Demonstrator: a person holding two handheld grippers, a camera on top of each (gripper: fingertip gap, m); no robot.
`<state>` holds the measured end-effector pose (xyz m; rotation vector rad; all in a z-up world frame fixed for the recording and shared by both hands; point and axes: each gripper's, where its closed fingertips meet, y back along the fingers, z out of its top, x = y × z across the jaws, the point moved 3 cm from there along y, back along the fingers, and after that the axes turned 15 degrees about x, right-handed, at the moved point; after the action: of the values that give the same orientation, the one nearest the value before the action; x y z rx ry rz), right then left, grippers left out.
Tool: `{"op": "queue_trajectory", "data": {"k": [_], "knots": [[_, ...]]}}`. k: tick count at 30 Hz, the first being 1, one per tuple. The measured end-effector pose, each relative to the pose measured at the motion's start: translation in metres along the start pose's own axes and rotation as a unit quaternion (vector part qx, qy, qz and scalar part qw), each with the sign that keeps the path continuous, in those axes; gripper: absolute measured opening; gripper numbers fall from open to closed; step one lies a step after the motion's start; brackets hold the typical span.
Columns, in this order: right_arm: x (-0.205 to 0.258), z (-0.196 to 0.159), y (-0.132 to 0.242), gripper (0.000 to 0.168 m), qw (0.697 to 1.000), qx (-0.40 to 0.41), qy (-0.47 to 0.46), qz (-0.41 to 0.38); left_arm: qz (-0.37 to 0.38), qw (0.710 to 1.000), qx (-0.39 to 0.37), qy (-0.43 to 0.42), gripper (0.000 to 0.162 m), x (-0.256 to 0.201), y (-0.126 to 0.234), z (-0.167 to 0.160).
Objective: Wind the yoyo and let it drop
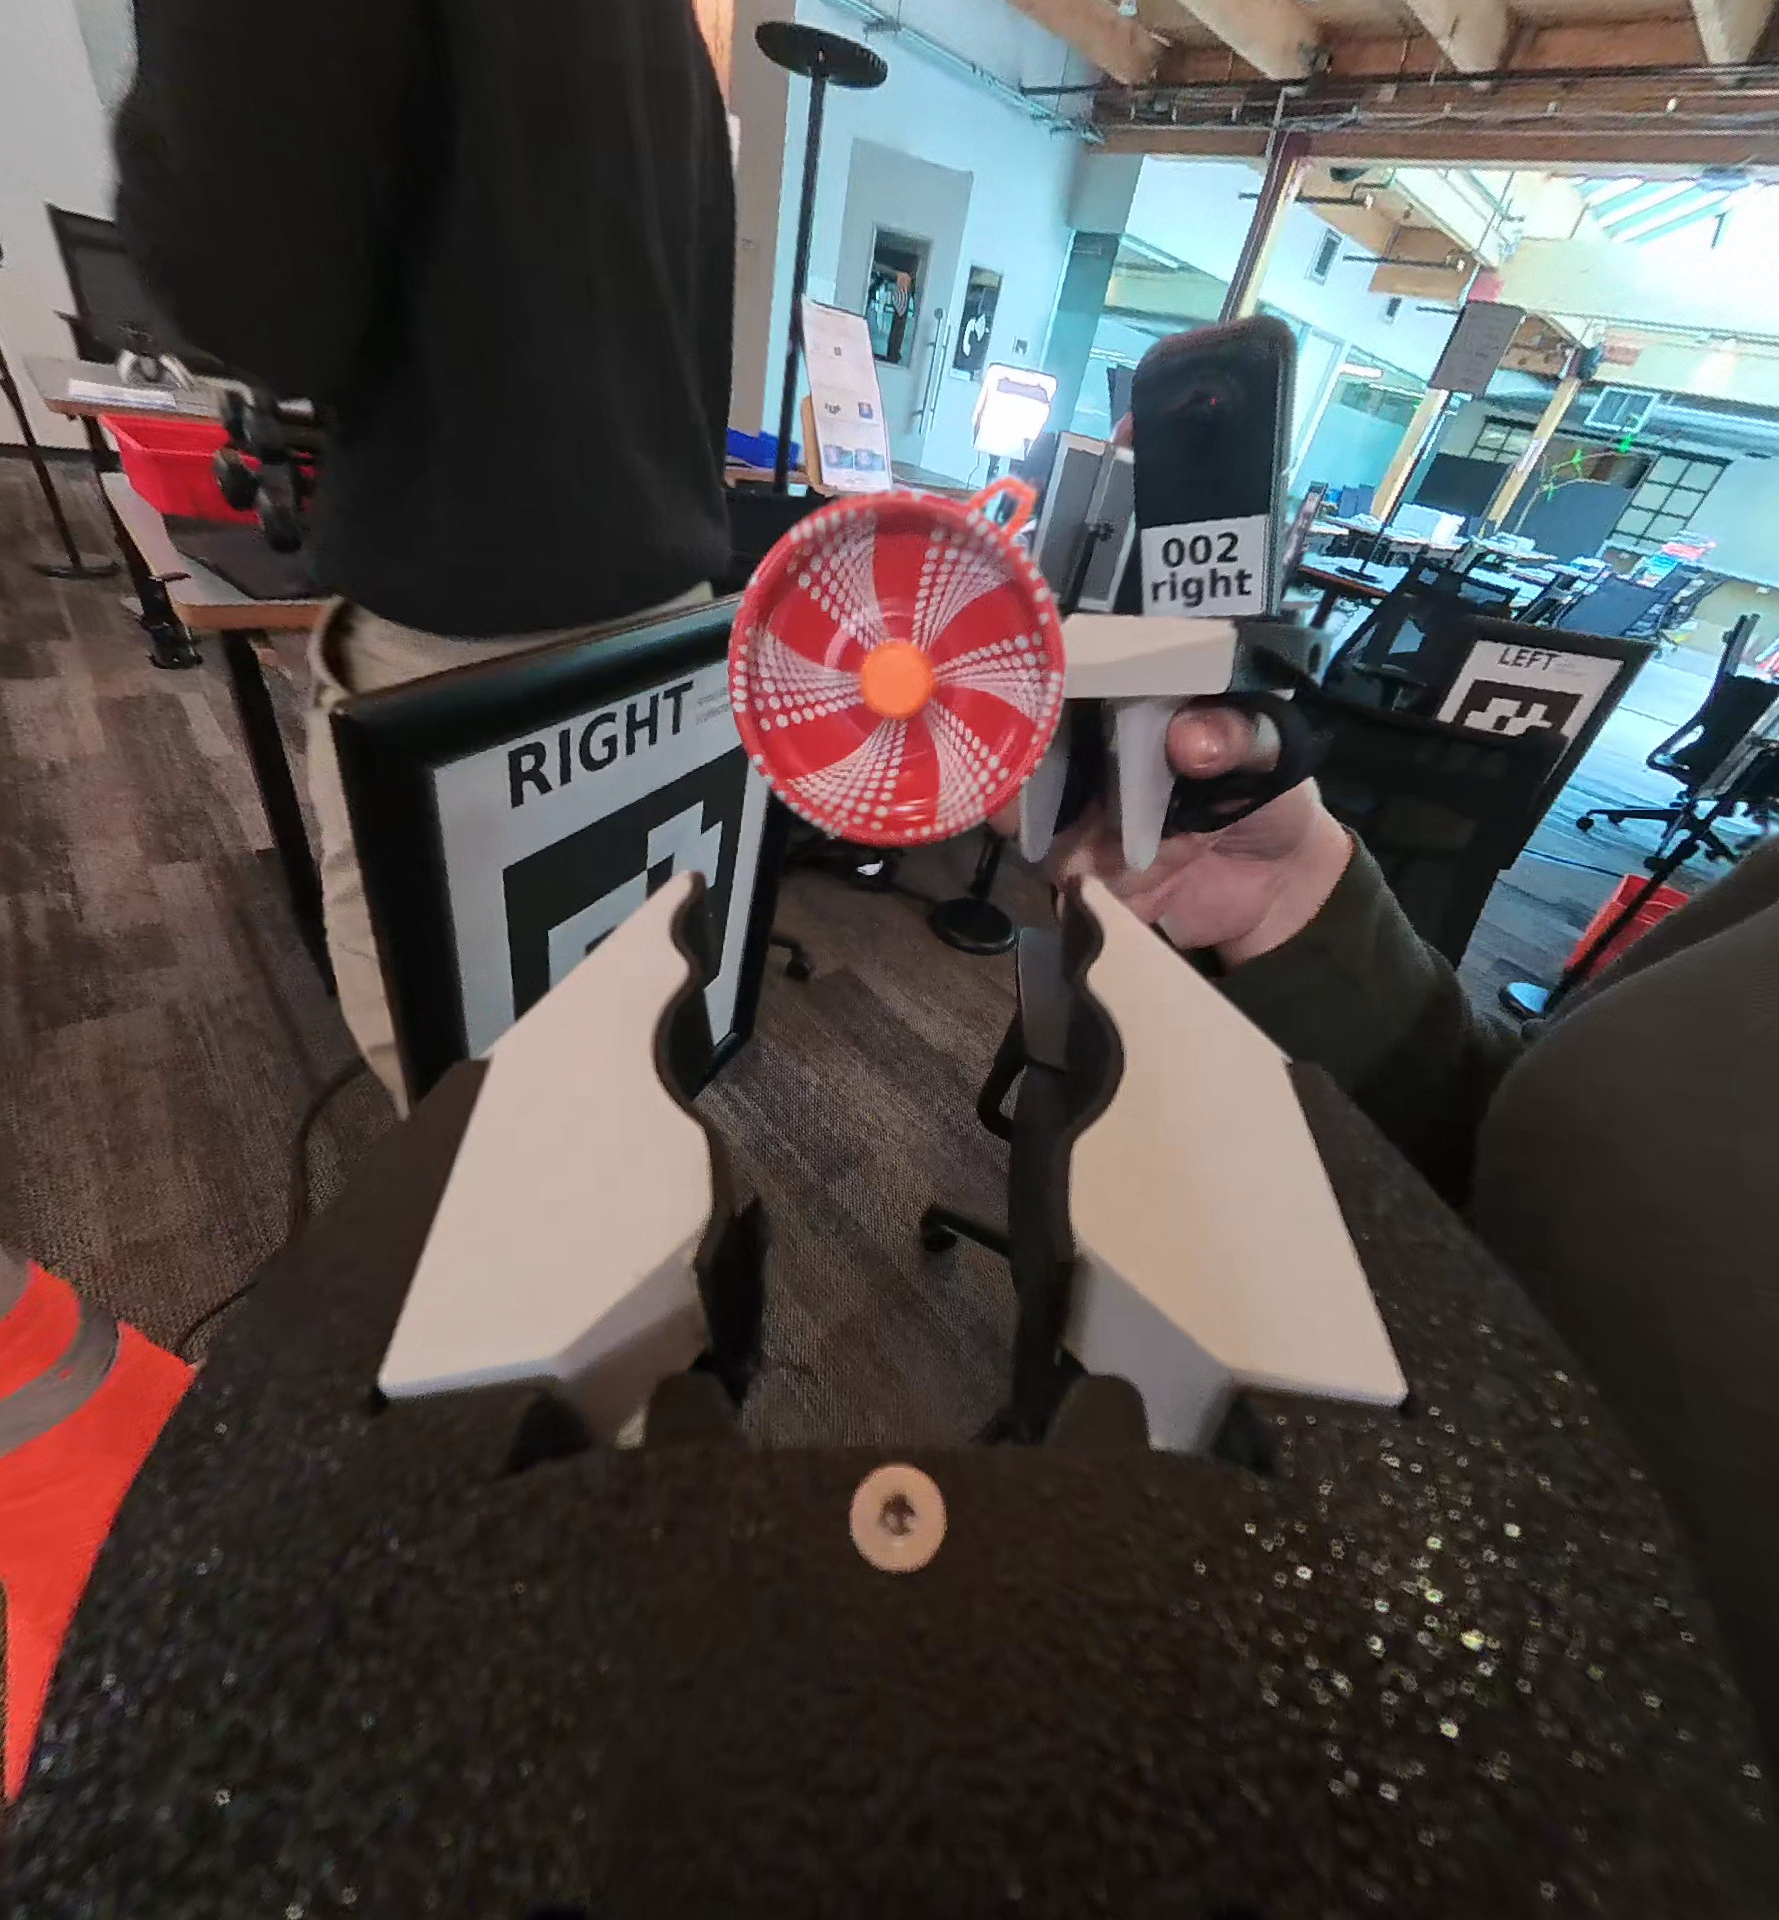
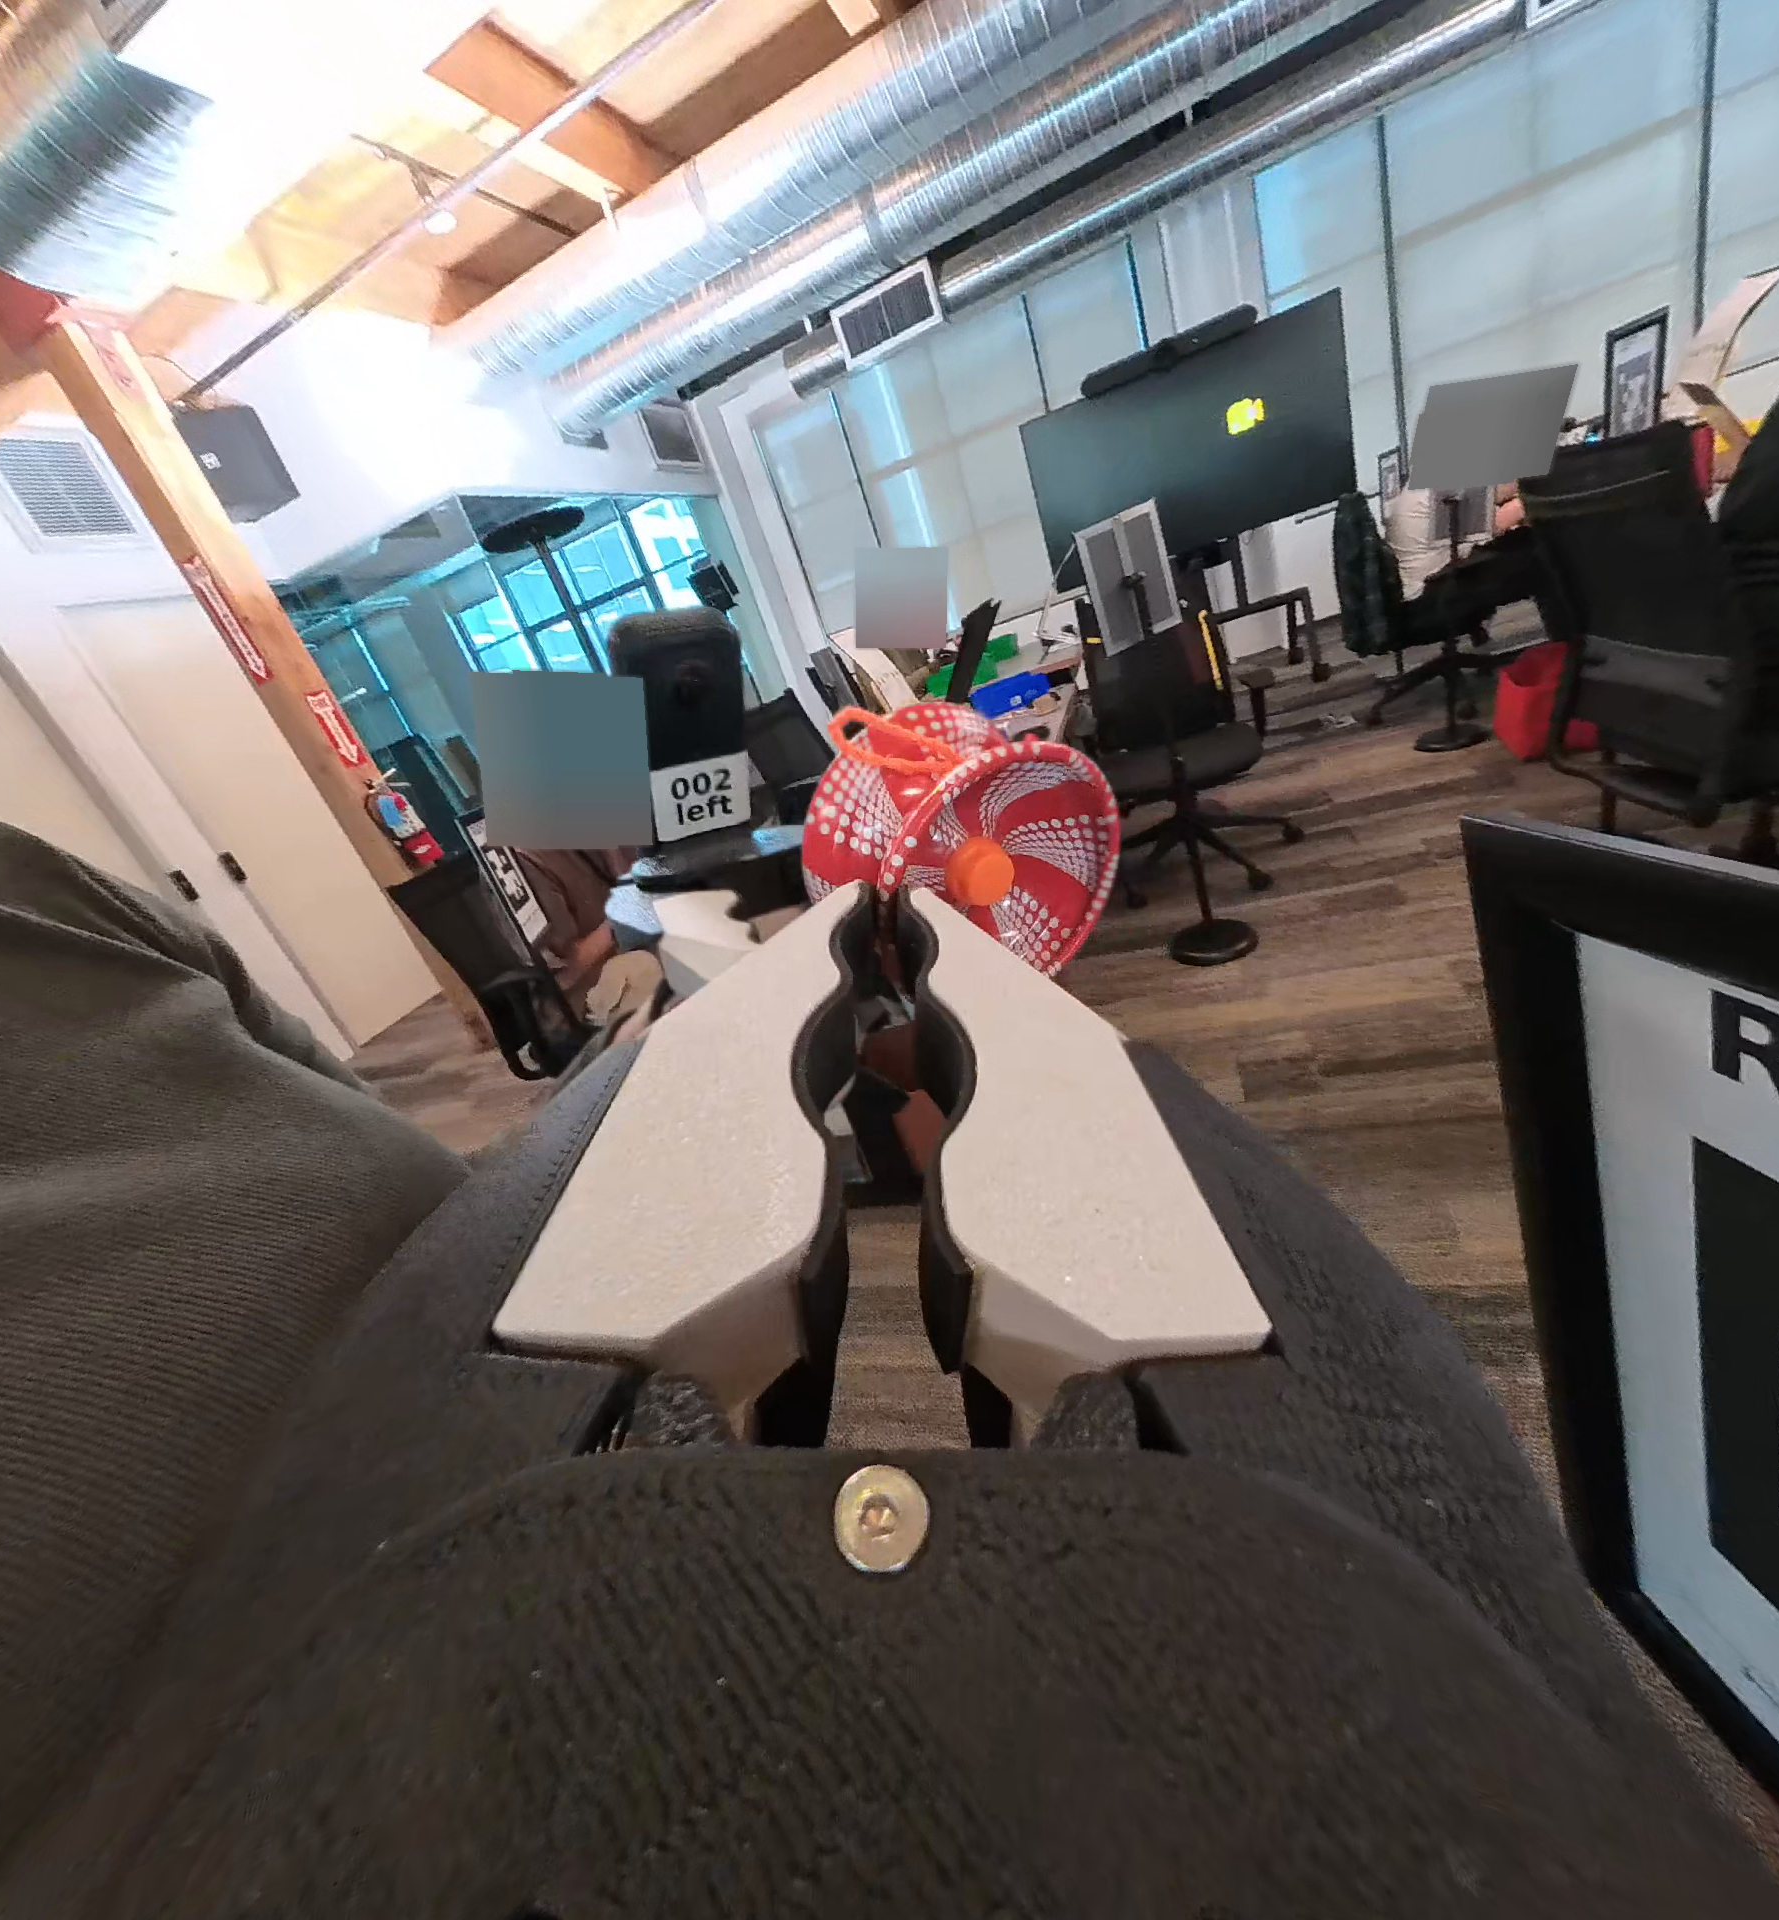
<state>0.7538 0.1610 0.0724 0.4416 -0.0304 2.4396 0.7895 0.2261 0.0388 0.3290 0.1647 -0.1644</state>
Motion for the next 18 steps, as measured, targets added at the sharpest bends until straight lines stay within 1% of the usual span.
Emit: {"op": "queue_trajectory", "data": {"k": [5,6,8,9,10,12,14,15,16,18], "knots": [[0.004,-0.001,0.000,0.001,1.000,0.010,0.026,-0.006,-0.021,1.000,-0.020,0.009,0.070,-0.004,0.000,0.005],[0.004,-0.001,0.000,0.001,1.000,0.011,0.029,-0.005,-0.021,0.999,-0.021,0.012,0.072,0.004,-0.005,0.004],[0.009,-0.001,0.000,0.001,0.999,0.005,0.037,0.013,-0.031,0.999,-0.024,0.021,0.080,0.003,-0.005,0.004],[0.013,-0.001,0.000,0.001,0.999,0.001,0.044,0.030,-0.045,0.998,-0.030,0.030,0.086,0.001,-0.005,0.005],[0.018,-0.001,-0.001,0.001,0.998,-0.002,0.049,0.047,-0.073,0.996,-0.039,0.041,0.088,-0.001,-0.006,0.006],[0.027,-0.001,-0.003,0.001,0.995,-0.007,0.071,0.074,-0.146,0.984,-0.066,0.074,0.093,-0.011,-0.005,0.011],[0.032,-0.002,-0.005,0.001,0.993,-0.007,0.090,0.082,-0.198,0.971,-0.087,0.100,0.096,-0.015,-0.004,0.014],[0.034,-0.003,-0.006,0.001,0.991,-0.007,0.102,0.081,-0.207,0.968,-0.095,0.104,0.096,-0.016,-0.004,0.015],[0.036,-0.003,-0.007,0.001,0.990,-0.006,0.116,0.076,-0.206,0.968,-0.103,0.102,0.096,-0.017,-0.004,0.016],[0.037,-0.003,-0.009,0.001,0.989,-0.004,0.141,0.053,-0.174,0.975,-0.113,0.083,0.096,-0.016,-0.004,0.017]]}}
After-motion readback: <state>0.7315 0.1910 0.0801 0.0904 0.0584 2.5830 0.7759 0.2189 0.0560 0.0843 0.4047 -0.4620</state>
